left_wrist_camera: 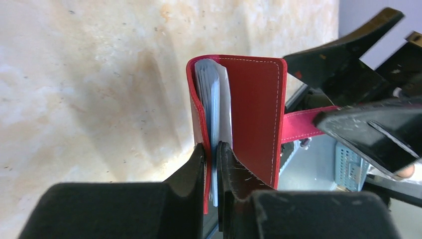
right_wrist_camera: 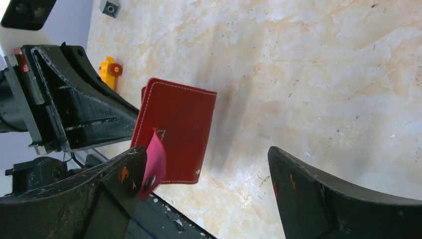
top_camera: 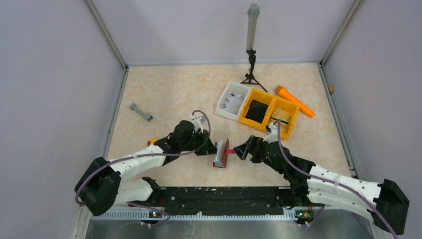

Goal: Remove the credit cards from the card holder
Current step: Open the card holder at the center of the board.

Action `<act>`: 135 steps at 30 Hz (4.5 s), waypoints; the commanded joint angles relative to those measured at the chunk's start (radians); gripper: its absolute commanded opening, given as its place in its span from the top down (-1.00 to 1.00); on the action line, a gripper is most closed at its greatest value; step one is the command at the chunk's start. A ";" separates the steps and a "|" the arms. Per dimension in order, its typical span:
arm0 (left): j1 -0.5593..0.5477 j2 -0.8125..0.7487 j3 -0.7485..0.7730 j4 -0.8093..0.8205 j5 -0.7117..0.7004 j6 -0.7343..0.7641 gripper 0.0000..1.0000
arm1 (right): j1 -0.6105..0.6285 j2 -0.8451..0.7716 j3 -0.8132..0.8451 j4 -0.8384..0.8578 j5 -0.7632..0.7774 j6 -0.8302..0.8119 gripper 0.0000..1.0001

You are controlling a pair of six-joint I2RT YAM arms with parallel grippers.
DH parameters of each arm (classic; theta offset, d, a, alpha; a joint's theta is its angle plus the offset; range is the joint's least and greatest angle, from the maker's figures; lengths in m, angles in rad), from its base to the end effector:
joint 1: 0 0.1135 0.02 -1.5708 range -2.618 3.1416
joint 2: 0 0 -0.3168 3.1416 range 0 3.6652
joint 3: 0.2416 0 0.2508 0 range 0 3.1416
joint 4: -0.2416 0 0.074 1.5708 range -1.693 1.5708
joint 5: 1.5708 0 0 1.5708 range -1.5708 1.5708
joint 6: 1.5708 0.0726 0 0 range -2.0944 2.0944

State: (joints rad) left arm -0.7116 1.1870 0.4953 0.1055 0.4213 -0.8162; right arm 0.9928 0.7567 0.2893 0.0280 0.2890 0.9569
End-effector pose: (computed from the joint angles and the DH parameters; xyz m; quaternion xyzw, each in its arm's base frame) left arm 0.1654 -0.1819 0.2206 0.0537 0.8658 -0.4528 0.2063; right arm 0.1070 0.1261 0.2138 0.0622 0.8367 0.3708 0.3983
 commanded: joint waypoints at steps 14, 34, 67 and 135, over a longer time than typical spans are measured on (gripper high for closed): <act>-0.027 -0.015 0.127 -0.220 -0.210 -0.015 1.00 | 0.215 0.316 0.324 -0.139 0.160 -0.086 -0.93; -0.034 0.031 0.126 -0.183 -0.212 -0.073 1.00 | 0.233 0.545 0.357 0.044 0.094 -0.160 -0.95; -0.034 0.030 0.063 -0.071 -0.127 -0.079 0.18 | 0.211 0.552 0.252 0.044 0.144 -0.065 0.65; -0.031 -0.036 -0.017 -0.183 -0.161 0.047 0.02 | 0.179 0.514 0.132 0.092 0.173 -0.047 0.26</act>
State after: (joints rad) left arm -0.7414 1.2102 0.4820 -0.0551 0.2943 -0.7956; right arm 1.1751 1.3090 0.4328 0.1402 0.4156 0.8803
